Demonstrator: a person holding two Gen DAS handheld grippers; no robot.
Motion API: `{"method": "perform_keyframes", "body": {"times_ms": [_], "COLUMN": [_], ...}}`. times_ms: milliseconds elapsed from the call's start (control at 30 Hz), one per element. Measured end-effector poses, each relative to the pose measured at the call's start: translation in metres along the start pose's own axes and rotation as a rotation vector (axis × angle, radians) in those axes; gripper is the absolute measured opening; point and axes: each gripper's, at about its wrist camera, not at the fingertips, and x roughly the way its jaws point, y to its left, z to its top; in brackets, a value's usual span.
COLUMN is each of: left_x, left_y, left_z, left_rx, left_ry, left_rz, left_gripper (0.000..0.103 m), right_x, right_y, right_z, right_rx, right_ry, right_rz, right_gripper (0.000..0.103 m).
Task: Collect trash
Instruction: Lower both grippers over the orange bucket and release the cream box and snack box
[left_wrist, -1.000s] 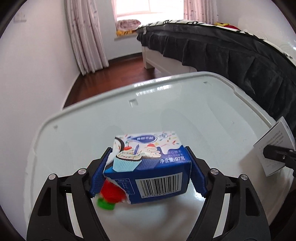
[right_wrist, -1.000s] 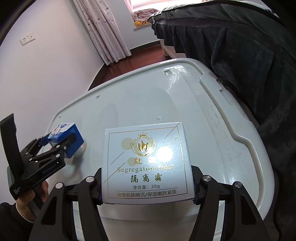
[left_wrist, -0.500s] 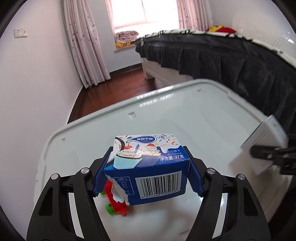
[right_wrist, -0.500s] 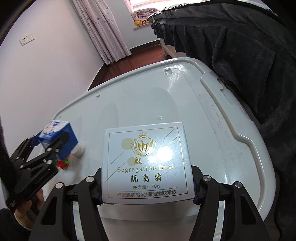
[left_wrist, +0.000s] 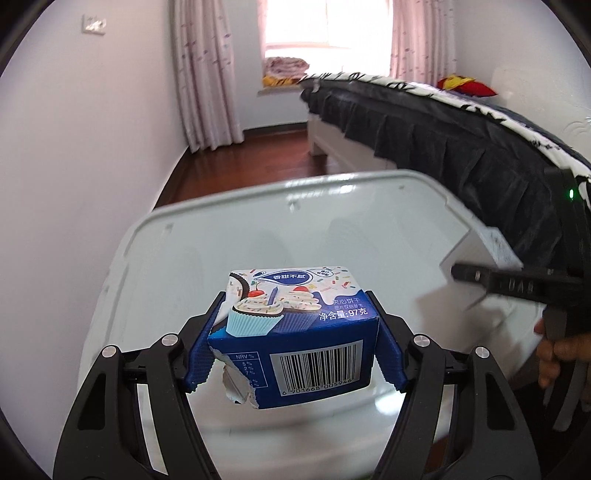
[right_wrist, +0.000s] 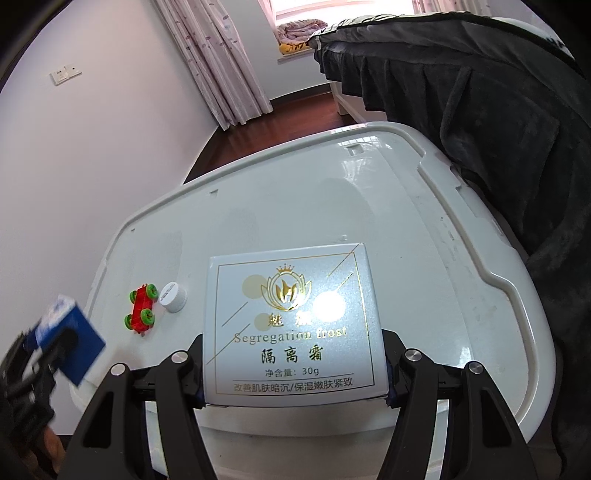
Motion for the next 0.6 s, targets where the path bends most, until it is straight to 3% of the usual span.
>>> {"method": "perform_keyframes", "body": {"times_ms": [267,600], "left_x": [-0.033,-0.067], "left_y": [-0.001,-0.015], "left_z": [-0.043,-0.087], "left_rx": [-0.086,-0.086], "left_ry": [0.062,0.089], "left_rz": [-0.02,-0.074], "left_gripper": [0.069,0.069], "right_x": [-0.016,-0.063], "right_y": [0.014,0.036], "right_z": [-0.016,-0.072], "right_rx": [-0.053,-0.18], "right_ry": [-0.002,-0.087], "right_rz": [0.016,0.029], "right_gripper": [0.063,0.063]}}
